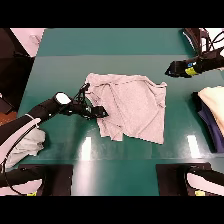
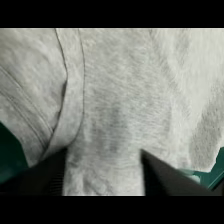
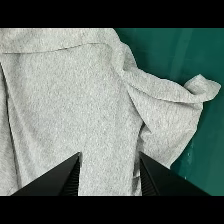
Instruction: Fold the shirts.
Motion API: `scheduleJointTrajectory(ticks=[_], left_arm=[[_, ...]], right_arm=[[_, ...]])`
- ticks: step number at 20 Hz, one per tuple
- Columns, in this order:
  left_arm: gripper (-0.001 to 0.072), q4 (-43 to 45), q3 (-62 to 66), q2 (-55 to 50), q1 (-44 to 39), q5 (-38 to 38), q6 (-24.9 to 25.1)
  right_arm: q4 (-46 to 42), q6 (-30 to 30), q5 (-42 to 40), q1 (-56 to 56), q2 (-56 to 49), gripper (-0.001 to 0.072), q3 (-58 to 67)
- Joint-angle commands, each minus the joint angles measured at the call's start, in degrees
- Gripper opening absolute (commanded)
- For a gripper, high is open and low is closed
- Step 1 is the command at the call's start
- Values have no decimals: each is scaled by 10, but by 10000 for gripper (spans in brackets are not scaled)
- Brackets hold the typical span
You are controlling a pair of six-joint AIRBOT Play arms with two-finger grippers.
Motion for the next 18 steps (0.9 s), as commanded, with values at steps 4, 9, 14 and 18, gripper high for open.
scheduleJointTrajectory(ticks=[4, 9, 14, 18], left_arm=[[20, -3, 1, -2, 0, 34, 5], [23, 4, 19, 16, 22, -44, 54], [609, 52, 7, 27, 63, -104, 40], [609, 19, -4, -14, 31, -49, 43]], right_arm=[[0, 0, 0, 0, 0, 413, 0], [-1, 0, 6, 0, 1, 413, 0], [-1, -1, 4, -1, 0, 413, 0], [-1, 0, 5, -1, 0, 413, 0]])
